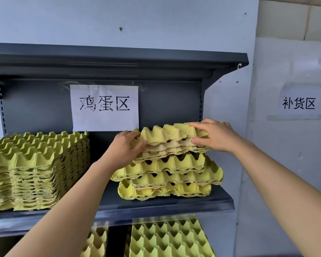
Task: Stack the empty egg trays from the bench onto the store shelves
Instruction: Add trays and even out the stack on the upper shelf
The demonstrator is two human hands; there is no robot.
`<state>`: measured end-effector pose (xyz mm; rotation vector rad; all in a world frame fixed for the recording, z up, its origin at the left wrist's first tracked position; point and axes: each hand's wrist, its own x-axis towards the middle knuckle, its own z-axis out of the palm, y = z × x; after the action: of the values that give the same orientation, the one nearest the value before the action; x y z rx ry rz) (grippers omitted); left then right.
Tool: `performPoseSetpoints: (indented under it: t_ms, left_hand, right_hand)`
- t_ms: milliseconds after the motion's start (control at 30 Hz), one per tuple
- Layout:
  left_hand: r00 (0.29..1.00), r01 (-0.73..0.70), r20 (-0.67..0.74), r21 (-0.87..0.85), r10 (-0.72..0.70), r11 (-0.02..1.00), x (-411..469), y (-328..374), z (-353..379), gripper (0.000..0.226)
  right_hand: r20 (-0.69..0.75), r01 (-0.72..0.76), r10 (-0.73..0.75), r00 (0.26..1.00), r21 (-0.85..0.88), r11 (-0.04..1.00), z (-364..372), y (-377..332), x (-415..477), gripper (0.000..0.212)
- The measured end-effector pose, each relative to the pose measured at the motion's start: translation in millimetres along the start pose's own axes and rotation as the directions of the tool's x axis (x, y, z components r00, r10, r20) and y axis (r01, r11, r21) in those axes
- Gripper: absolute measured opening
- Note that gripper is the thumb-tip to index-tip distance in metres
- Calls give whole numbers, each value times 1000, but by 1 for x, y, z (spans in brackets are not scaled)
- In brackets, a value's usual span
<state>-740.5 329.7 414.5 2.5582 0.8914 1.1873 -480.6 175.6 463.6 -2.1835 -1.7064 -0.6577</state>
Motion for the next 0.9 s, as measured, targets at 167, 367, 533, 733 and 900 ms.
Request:
performPoseSetpoints:
  t_ms: [167, 367, 533, 733, 900]
  left_hand:
    - [998, 6, 56, 27, -7, 1000, -1, 5, 6, 77]
    - [997, -69, -22, 231, 76, 971, -7, 10, 18, 105]
    - [994, -97, -25, 228, 105, 969, -3, 11, 17, 96]
    - [988, -109, -81, 236, 132, 966, -1, 9, 6, 89]
    - [988, -96, -97, 227, 121, 969, -9, -6, -17, 91]
  right_hand:
    - [41, 34, -33, 999, -26, 999, 4, 4, -7, 67]
    - [-41, 9, -4, 999, 119, 993, 8, 9, -16, 92]
    - [-65, 17, -5, 998, 191, 981, 10, 11, -17, 73]
    - [-155, 73, -55, 986, 116, 991, 5, 5, -18, 63]
    - [-274, 150, -134, 952, 39, 988, -1, -19, -19, 60]
